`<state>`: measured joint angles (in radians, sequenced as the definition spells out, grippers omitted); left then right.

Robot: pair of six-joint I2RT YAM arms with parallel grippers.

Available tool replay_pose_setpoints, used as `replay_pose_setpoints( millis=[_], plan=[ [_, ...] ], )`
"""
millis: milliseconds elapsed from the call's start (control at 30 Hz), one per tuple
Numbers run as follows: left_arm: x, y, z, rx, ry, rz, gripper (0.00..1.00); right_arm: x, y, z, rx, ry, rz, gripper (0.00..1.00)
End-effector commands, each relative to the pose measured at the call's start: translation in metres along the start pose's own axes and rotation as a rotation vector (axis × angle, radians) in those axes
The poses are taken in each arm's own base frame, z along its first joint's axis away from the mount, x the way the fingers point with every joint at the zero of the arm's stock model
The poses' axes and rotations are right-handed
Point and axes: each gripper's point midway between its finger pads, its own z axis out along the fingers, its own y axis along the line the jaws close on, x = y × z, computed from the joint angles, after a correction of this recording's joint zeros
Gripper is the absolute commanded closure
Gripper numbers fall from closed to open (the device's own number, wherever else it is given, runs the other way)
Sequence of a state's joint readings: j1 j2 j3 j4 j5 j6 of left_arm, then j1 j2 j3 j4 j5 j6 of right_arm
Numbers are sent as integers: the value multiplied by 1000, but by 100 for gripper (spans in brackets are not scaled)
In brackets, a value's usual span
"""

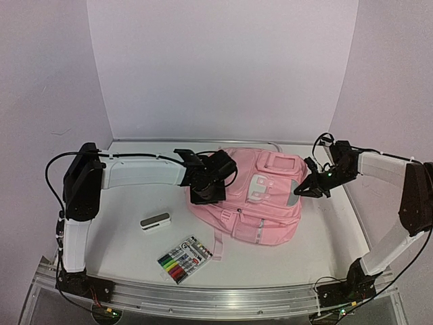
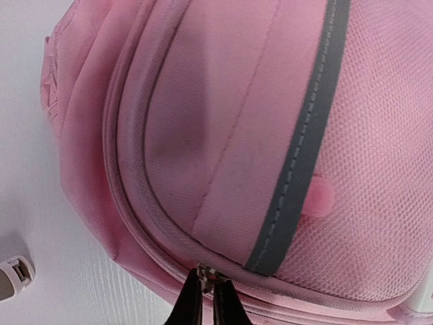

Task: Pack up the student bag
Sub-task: Unzip the student bag at the center of the board.

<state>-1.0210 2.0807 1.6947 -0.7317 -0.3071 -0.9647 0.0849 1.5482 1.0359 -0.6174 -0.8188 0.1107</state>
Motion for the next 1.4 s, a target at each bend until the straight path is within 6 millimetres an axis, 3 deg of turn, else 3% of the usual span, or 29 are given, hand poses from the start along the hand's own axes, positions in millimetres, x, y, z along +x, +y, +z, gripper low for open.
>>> replay_pose_setpoints(
  millis=[0, 200, 433, 533, 700, 767, 900, 967, 1033, 1133, 1200, 1267, 1367],
  plan=[
    [-27, 12, -27, -22, -83, 19, 100, -7, 11, -10, -15, -17, -76, 100],
    [-29, 33, -48, -10, -105, 48, 100, -16, 8, -14, -1, -28, -88, 100],
    [-25, 34, -61, 67, -90, 139, 100, -31, -2, -23, 51, -43, -140, 100],
    [-16, 39, -64, 85, -63, 171, 100, -52, -18, -29, 108, -58, -171, 100],
    [-5, 38, -67, 133, -31, 229, 100, -115, -69, -49, 218, -132, -196, 100],
    [-2, 21, -67, 209, -11, 275, 100, -142, -75, -51, 224, -158, -204, 100],
    [9, -43, -73, 462, 43, 371, 100, -184, -67, -46, 156, -206, -211, 100],
    [9, -72, -76, 571, 51, 380, 100, -197, -59, -44, 120, -211, -200, 82],
    [13, -94, -76, 648, 76, 384, 100, -204, -49, -50, 98, -224, -199, 53],
    [8, -114, -74, 689, 76, 355, 100, -197, -36, -64, 100, -226, -196, 21],
    [3, -119, -68, 684, 63, 322, 100, -177, -28, -73, 105, -195, -186, 9],
    [-2, -122, -63, 668, 51, 303, 100, -149, -19, -83, 102, -151, -159, 7],
    [-4, -126, -54, 657, 47, 289, 100, -93, -14, -80, 64, -30, -63, 7]
  ],
)
